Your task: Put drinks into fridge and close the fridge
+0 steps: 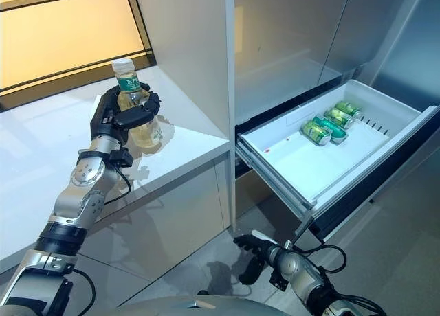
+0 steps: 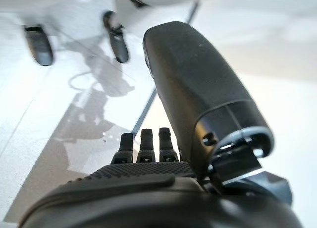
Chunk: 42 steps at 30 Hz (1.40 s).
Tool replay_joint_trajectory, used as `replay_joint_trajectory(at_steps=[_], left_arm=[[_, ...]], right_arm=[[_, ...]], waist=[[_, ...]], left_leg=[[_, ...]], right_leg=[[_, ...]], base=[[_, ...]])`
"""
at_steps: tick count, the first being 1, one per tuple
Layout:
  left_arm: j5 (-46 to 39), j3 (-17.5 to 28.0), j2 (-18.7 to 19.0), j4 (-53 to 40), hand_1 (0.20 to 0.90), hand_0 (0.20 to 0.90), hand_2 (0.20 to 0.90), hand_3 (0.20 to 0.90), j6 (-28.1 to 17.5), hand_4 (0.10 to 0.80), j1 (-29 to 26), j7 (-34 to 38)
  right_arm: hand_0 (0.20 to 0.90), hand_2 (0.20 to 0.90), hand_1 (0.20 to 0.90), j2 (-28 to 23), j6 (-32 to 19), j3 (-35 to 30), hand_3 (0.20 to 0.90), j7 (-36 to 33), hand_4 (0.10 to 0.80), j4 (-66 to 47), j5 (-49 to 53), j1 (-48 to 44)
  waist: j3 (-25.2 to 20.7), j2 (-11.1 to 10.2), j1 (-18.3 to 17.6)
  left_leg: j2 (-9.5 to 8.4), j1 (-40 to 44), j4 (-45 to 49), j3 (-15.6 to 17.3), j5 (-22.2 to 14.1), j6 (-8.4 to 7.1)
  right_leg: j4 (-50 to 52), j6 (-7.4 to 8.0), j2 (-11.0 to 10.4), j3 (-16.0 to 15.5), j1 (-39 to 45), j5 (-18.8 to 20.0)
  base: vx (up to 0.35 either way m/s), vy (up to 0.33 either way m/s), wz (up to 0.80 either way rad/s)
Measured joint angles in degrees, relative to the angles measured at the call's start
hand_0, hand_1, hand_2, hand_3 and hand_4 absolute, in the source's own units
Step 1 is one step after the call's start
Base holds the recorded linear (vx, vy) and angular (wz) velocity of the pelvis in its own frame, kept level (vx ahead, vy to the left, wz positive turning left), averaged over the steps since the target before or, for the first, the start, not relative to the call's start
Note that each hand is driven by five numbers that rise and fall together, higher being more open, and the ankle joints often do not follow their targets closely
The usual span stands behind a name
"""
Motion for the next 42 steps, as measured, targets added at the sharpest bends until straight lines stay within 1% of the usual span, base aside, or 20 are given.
replay_joint_trajectory(at_steps=[3,8,13,16,18,20,23,24,29,33,34,36,37,39,42], left_arm=[[-1.3,0.0,0.9,-0.7,0.300,0.300,0.300,0.200,0.0,0.100,0.0,0.6],[-2.9,0.0,1.0,-5.6,0.300,0.300,0.300,0.200,-0.4,0.100,0.0,0.0],[-5.2,0.0,1.1,-11.6,0.300,0.300,0.300,0.200,-3.4,0.100,0.4,-1.4],[-7.0,0.0,1.1,-15.8,0.300,0.300,0.300,0.200,-6.1,0.100,1.6,-3.7],[-7.5,0.0,1.1,-17.6,0.300,0.300,0.300,0.200,-6.7,0.100,1.7,-5.3],[-9.4,0.1,1.0,-18.5,0.300,0.300,0.300,0.200,-7.9,0.100,1.8,-7.7],[-12.3,0.3,0.6,-20.2,0.300,0.300,0.300,0.200,-8.3,0.100,3.0,-10.9],[-12.8,0.3,0.4,-20.6,0.300,0.300,0.300,0.200,-8.6,0.100,3.6,-12.2],[-15.4,0.7,-0.7,-21.2,0.300,0.300,0.300,0.200,-8.6,0.100,7.0,-19.5],[-18.2,2.3,-3.2,-21.2,0.300,0.300,0.300,0.200,-7.5,0.100,11.0,-29.0],[-18.2,2.4,-3.3,-21.2,0.300,0.300,0.300,0.200,-7.4,0.100,11.7,-31.2],[-18.2,2.4,-3.3,-21.2,0.300,0.300,0.300,0.200,-7.1,0.100,12.2,-33.7],[-18.2,2.8,-3.2,-21.2,0.300,0.300,0.300,0.200,-6.7,0.100,12.5,-35.8],[-18.2,3.4,-3.0,-21.2,0.300,0.300,0.300,0.200,-6.5,0.100,12.6,-37.7],[-18.2,5.8,-3.0,-21.2,0.300,0.300,0.300,0.200,-6.5,0.100,12.6,-41.4]], right_arm=[[0.900,0.900,0.900,-2.1,1.0,0.7,0.900,0.2,0.800,-9.3,0.1,1.5],[0.900,0.900,0.900,-2.6,1.3,0.2,0.900,1.7,0.800,-18.8,2.6,0.8],[0.900,0.900,0.900,-2.8,1.2,0.2,0.900,4.7,0.800,-22.9,6.4,0.8],[0.900,0.900,0.900,-3.3,1.3,-1.0,0.900,8.8,0.800,-26.4,10.4,0.8],[0.900,0.900,0.900,-3.4,1.3,-2.6,0.900,11.3,0.800,-28.4,12.9,0.7],[0.900,0.900,0.900,-4.0,1.2,-5.0,0.900,15.0,0.800,-30.7,17.2,0.7],[0.900,0.900,0.900,-5.4,1.2,-7.6,0.900,19.2,0.800,-33.8,21.6,0.6],[0.900,0.900,0.900,-5.8,1.2,-8.8,0.900,20.8,0.800,-34.9,22.9,0.5],[0.900,0.900,0.900,-7.5,1.2,-14.4,0.900,28.4,0.800,-39.0,31.1,0.4],[0.900,0.900,0.900,-7.5,1.6,-19.5,0.900,35.5,0.800,-44.3,39.1,0.5],[0.900,0.900,0.900,-7.6,1.7,-20.6,0.900,37.2,0.800,-45.6,41.4,0.5],[0.900,0.900,0.900,-7.5,1.7,-22.3,0.900,38.9,0.800,-47.5,44.6,0.4],[0.900,0.900,0.900,-7.5,1.7,-23.9,0.900,40.0,0.800,-48.8,47.8,0.4],[0.900,0.900,0.900,-7.5,1.6,-25.6,0.900,40.3,0.800,-49.7,50.8,0.4],[0.900,0.900,0.900,-7.5,1.5,-28.7,0.900,39.6,0.800,-50.3,54.4,0.4]], waist=[[0.7,0.2,0.0],[2.1,-0.3,0.4],[3.2,-0.4,0.4],[3.3,-0.3,0.3],[3.3,-0.3,0.3],[3.3,-0.3,0.4],[3.3,-0.3,0.4],[3.3,-0.3,0.4],[3.3,-0.3,0.4],[3.4,-0.3,0.3],[3.4,-0.3,0.3],[3.4,-0.3,0.4],[3.4,-0.3,0.4],[3.4,-0.3,0.4],[3.4,-0.3,0.3]], left_leg=[[0.03,0.0,0.0,0.0,0.0,0.00],[-0.05,0.0,0.0,-0.1,0.0,-0.01],[-0.13,0.0,0.0,-0.4,0.0,0.01],[-0.20,0.0,0.0,-0.4,0.0,0.01],[-0.19,0.0,0.0,-0.4,0.0,0.01],[-0.23,0.0,0.0,-0.5,0.0,0.01],[-0.40,0.0,0.0,-0.6,0.0,0.02],[-0.66,0.0,0.0,-0.6,0.0,0.02],[-0.80,0.0,0.0,-0.6,0.0,0.03],[-0.79,-0.1,0.0,-0.5,0.0,0.03],[-0.79,-0.1,0.0,-0.5,0.0,0.03],[-0.80,-0.1,0.0,-0.6,0.0,0.03],[-0.82,0.0,0.0,-0.6,0.0,0.03],[-0.82,0.0,0.0,-0.5,0.0,0.03],[-0.81,0.0,0.0,-0.5,0.0,0.03]], right_leg=[[0.0,0.04,0.0,0.0,0.0,0.0],[0.0,0.07,0.0,-0.2,0.1,0.0],[0.0,0.13,-0.1,-0.4,0.2,-0.1],[0.0,0.23,-0.1,-0.4,0.2,-0.1],[0.0,0.23,-0.1,-0.5,0.2,-0.2],[0.0,0.24,-0.1,-0.5,0.2,-0.2],[0.0,0.27,0.0,-0.5,0.3,-0.2],[0.0,0.28,-0.1,-0.6,0.3,-0.2],[0.0,0.34,-0.1,-0.6,0.3,-0.2],[0.0,0.35,-0.1,-0.5,0.2,-0.2],[0.0,0.35,-0.1,-0.5,0.2,-0.2],[0.0,0.35,-0.1,-0.6,0.2,-0.2],[0.0,0.35,-0.1,-0.6,0.3,-0.2],[0.0,0.35,-0.1,-0.6,0.3,-0.2],[0.0,0.35,-0.1,-0.5,0.2,-0.2]], base=[[-0.035,0.016,0.01],[-0.008,0.003,0.00],[-0.007,0.002,0.01],[0.000,0.000,0.00],[0.000,0.000,0.00],[0.000,0.000,0.00],[-0.023,-0.002,0.01],[-0.032,-0.001,0.01],[0.000,0.000,0.00],[0.000,0.000,0.00],[0.000,0.000,0.00],[0.000,0.000,0.00],[0.000,0.000,0.00],[0.000,0.000,0.00],[0.000,0.000,0.00]])
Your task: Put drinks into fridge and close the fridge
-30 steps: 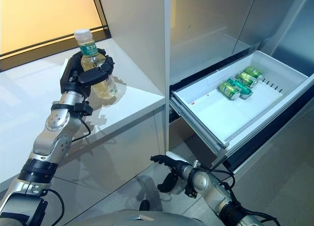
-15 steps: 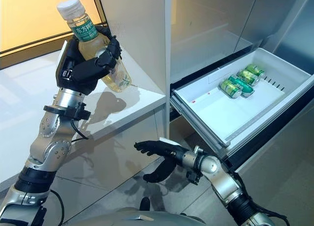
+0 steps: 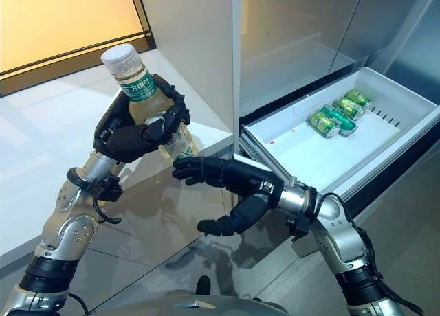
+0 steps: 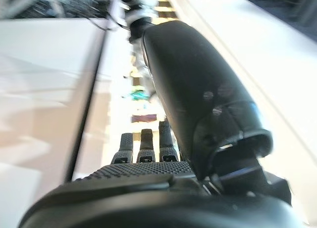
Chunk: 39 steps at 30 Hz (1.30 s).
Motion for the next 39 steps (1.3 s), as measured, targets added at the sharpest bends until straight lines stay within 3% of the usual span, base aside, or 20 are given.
replay_joint_trajectory(at_steps=[8,13,17,29,39], left_arm=[[0.2,2.7,1.3,-0.4,0.300,0.300,0.300,0.200,-0.2,0.100,1.0,-3.7],[1.5,2.6,2.0,-0.7,0.300,0.300,0.300,0.200,-1.5,0.100,1.0,-4.6],[2.3,2.0,4.2,-1.0,0.300,0.300,0.300,0.200,-1.6,0.100,1.0,-5.3],[2.6,-4.5,5.2,-1.1,0.300,0.300,0.300,0.200,-1.5,0.100,-0.3,-5.6],[4.8,-6.1,6.2,-1.1,0.300,0.300,0.300,0.200,-1.3,0.100,-0.9,-5.5]], right_arm=[[0.900,0.900,0.900,-0.8,0.2,-6.1,0.900,-7.6,0.800,-0.1,-0.1,0.5],[0.900,0.900,0.900,-1.6,2.4,-6.0,0.900,-10.5,0.800,-0.1,-0.1,0.5],[0.900,0.900,0.900,-2.3,5.0,-5.1,0.900,-12.3,0.800,-0.1,-0.1,0.2],[0.900,0.900,0.900,-3.1,7.8,1.9,0.900,-15.3,0.800,0.0,0.0,-6.7],[0.900,0.900,0.900,-3.4,10.7,4.8,0.900,-16.1,0.800,0.1,1.0,-8.8]], waist=[[0.0,0.0,-0.2],[0.0,0.0,-0.5],[0.0,0.0,-0.9],[0.0,0.0,-1.4],[-0.1,-0.1,-0.9]], left_leg=[[-0.01,0.0,0.0,0.5,-0.1,0.14],[0.00,0.0,0.0,0.5,-0.1,0.14],[0.00,0.0,0.0,0.5,-0.1,0.14],[-0.02,0.0,0.0,0.5,-0.1,0.14],[-0.05,0.1,0.0,0.5,-0.1,0.15]], right_leg=[[0.0,0.00,0.0,0.5,-0.3,0.0],[0.0,0.00,0.0,0.5,-0.3,0.0],[0.0,0.00,0.0,0.5,-0.3,0.0],[0.0,0.00,0.0,0.5,-0.1,0.0],[0.0,0.04,0.0,0.4,0.0,0.0]], base=[[-0.017,0.005,-0.03],[0.000,0.000,0.00],[0.000,0.000,0.00],[0.000,0.000,0.00],[0.000,0.000,0.00]])
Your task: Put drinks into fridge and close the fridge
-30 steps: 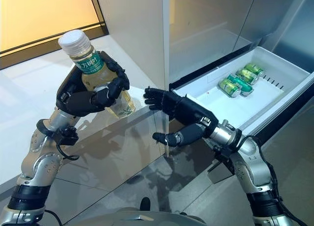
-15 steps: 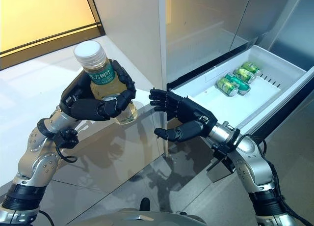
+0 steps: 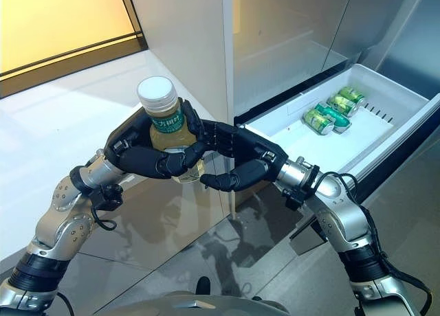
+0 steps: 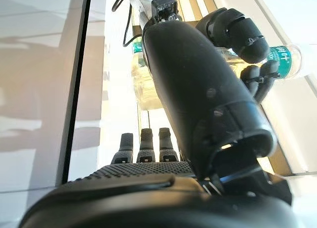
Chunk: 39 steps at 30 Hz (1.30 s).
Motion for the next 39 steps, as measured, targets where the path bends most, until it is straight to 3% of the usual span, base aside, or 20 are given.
replay_joint_trajectory(at_steps=[9,24,26,27,39], left_arm=[[0.0,-4.1,0.0,0.0,0.300,0.300,0.300,0.200,0.2,0.100,-4.6,0.0],[0.0,-4.6,0.0,0.0,0.300,0.300,0.300,0.200,2.7,0.100,-5.2,0.9],[0.0,-4.8,0.0,0.0,0.300,0.300,0.300,0.200,2.8,0.100,-5.2,1.0],[0.0,-4.8,0.0,0.0,0.300,0.300,0.300,0.200,3.0,0.100,-5.2,1.2],[1.1,-5.3,0.4,0.0,0.300,0.300,0.300,0.200,5.1,0.100,-6.2,2.8]], right_arm=[[0.900,0.900,0.900,-0.3,2.3,5.3,0.900,-0.5,0.800,0.2,0.0,-3.1],[0.900,0.900,0.900,0.8,2.9,7.8,0.900,-3.5,0.800,0.2,0.0,-7.6],[0.479,0.479,0.479,0.8,3.3,8.5,0.409,-3.7,0.309,0.3,0.0,-7.9],[0.300,0.300,0.300,0.8,3.5,8.6,0.200,-3.7,0.100,0.3,0.0,-8.1],[0.300,0.300,0.300,-0.6,4.6,10.1,0.200,-4.9,0.100,1.1,-0.8,-9.0]], waist=[[0.0,0.0,0.8],[0.0,0.0,0.9],[0.0,0.0,1.0],[0.0,0.0,1.0],[0.0,0.0,1.3]], left_leg=[[-0.02,0.1,0.0,-0.1,0.0,0.02],[0.00,0.2,0.0,-0.1,0.0,0.03],[-0.03,0.2,0.0,-0.1,0.0,0.03],[-0.04,0.2,0.0,-0.1,0.0,0.03],[-0.05,0.5,0.0,-0.5,0.1,0.05]], right_leg=[[0.1,0.00,0.0,-0.1,0.1,0.0],[0.1,0.04,0.0,-0.2,0.2,0.0],[0.1,0.04,0.0,-0.2,0.2,0.0],[0.1,0.04,0.0,-0.3,0.3,0.0],[0.0,0.04,-0.1,-0.5,0.7,0.0]], base=[[0.000,0.000,0.00],[0.000,0.000,0.00],[0.000,0.000,0.00],[0.000,0.000,0.00],[0.001,0.000,0.01]])
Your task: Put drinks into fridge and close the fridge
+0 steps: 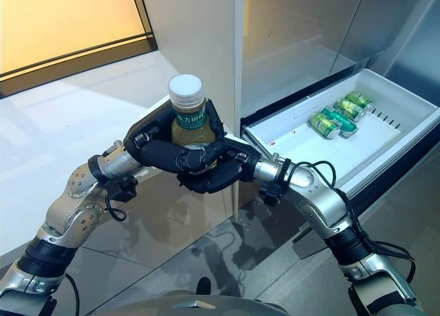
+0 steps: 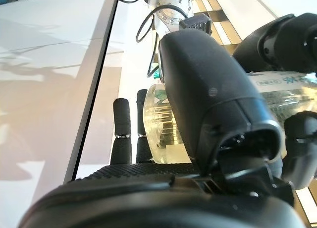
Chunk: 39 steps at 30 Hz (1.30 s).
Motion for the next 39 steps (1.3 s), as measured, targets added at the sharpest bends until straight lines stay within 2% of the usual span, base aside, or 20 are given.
replay_joint_trajectory(at_steps=[8,9,10,11,12,24,31,39], left_arm=[[0.0,0.0,0.0,0.0,0.300,0.300,0.300,0.200,0.0,0.100,0.0,-0.4],[0.0,0.0,0.0,0.0,0.385,0.385,0.385,0.299,0.0,0.199,0.0,-0.4],[0.0,0.0,0.0,0.0,0.531,0.531,0.531,0.469,0.0,0.369,0.0,-0.4],[0.0,0.0,0.0,0.0,0.794,0.794,0.794,0.776,0.0,0.676,0.0,-0.4],[0.0,0.0,0.0,0.0,0.900,0.900,0.900,0.900,0.0,0.800,0.0,-0.4],[0.0,2.1,0.1,-1.5,0.900,0.900,0.900,0.900,-0.9,0.800,0.0,1.1],[0.0,6.9,0.1,-1.7,0.900,0.900,0.900,0.900,-3.5,0.800,0.0,2.2],[-0.1,10.2,-0.1,-1.7,0.900,0.900,0.900,0.900,-3.8,0.800,1.6,4.0]], right_arm=[[0.300,0.300,0.300,0.1,0.0,0.2,0.200,-0.1,0.100,0.0,0.0,0.0],[0.300,0.300,0.300,0.1,0.0,0.2,0.200,-0.1,0.100,0.0,0.0,0.0],[0.300,0.300,0.300,0.1,0.0,0.2,0.200,-0.1,0.100,0.0,0.0,0.0],[0.300,0.300,0.300,0.0,0.0,0.2,0.200,-0.1,0.100,0.0,0.0,0.0],[0.300,0.300,0.300,0.0,0.0,0.2,0.200,-0.1,0.100,0.0,0.0,-0.1],[0.300,0.300,0.300,-1.0,0.0,0.1,0.200,-2.3,0.100,0.1,0.2,-0.1],[0.300,0.300,0.300,-3.2,0.0,-0.2,0.200,-2.5,0.100,0.1,0.2,-0.1],[0.300,0.300,0.300,-3.6,-0.5,-5.4,0.200,-3.0,0.100,-0.3,0.2,0.0]], waist=[[0.0,0.0,0.0],[0.0,0.0,0.0],[0.0,0.0,0.0],[0.0,0.0,0.0],[0.0,0.0,0.0],[0.0,0.0,0.1],[0.0,0.0,0.2],[0.0,0.0,0.3]], left_leg=[[0.00,0.0,0.0,0.0,0.0,0.00],[0.00,0.0,0.0,0.0,0.0,0.00],[0.00,0.0,0.0,0.0,0.0,0.00],[0.00,0.0,0.0,0.0,0.0,0.00],[0.01,0.0,0.0,0.0,0.0,0.00],[0.01,0.0,0.0,0.0,0.0,0.00],[0.02,0.0,0.0,0.0,0.0,0.00],[-0.01,-0.1,0.0,0.0,0.0,0.00]], right_leg=[[0.0,0.00,0.0,0.0,0.0,0.0],[0.0,0.00,0.0,0.0,0.0,0.0],[0.0,0.00,0.0,0.0,0.0,0.0],[0.0,0.00,0.0,0.0,0.0,0.0],[0.0,0.00,0.0,0.0,0.0,0.0],[0.0,0.00,0.1,0.1,0.0,0.0],[0.0,0.00,0.1,0.1,0.0,0.0],[0.0,0.00,0.1,0.1,-0.2,0.0]], base=[[0.000,0.000,0.00],[0.000,0.000,0.00],[0.000,0.000,0.00],[0.000,0.000,0.00],[0.000,0.000,0.00],[0.000,0.000,0.00],[0.000,0.000,0.00],[0.000,0.000,0.00]])
